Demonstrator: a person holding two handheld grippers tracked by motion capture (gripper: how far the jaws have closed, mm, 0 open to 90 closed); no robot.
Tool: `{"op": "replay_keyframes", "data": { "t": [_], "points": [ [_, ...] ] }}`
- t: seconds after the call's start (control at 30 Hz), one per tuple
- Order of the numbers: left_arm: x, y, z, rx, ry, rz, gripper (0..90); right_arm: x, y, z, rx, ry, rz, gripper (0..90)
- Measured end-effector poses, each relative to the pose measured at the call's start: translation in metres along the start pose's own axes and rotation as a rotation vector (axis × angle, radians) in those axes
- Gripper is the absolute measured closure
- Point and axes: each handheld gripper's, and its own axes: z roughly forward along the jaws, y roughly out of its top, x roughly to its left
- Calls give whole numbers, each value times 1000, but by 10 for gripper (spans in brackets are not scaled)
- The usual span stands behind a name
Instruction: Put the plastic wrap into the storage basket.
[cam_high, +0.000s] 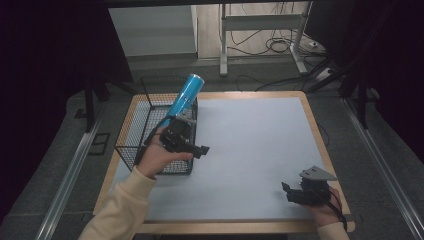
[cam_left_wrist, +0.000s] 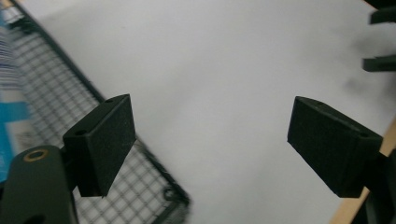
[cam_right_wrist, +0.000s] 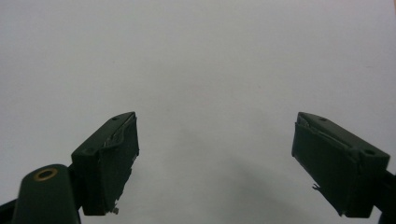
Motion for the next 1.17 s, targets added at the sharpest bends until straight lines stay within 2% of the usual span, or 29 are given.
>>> {"op": "replay_keyframes", "data": {
  "t": [0.13,0.2,0.23,0.37,0.43,0.47,0.63,0.8,1.03,1.17],
  "points": [
    [-17,-14,4,-40,-36,11,151,0,0,0,-1,1,-2,150],
    [-21,-17,6,-36,-39,20,152,0,0,0,0,2,-2,150],
    [-29,-25,11,-32,-42,35,152,0,0,0,-3,2,-3,150],
    [-41,-40,21,-29,-53,47,158,0,0,-1,-4,0,-4,150],
    [-44,-45,25,-27,-67,52,157,0,0,-1,-3,1,-3,150],
    [-47,-52,31,-15,-89,55,157,1,0,0,-2,1,-3,150],
    [-47,-64,46,33,-74,54,157,1,0,0,0,4,-7,150],
    [-46,-67,53,57,-74,53,159,1,0,0,0,3,-11,150],
    [-43,-68,57,55,-66,31,159,-2,0,-1,-21,-16,-1,150],
    [-42,-71,58,63,-64,30,156,0,1,-1,-37,-4,-9,150]
  ]
}}
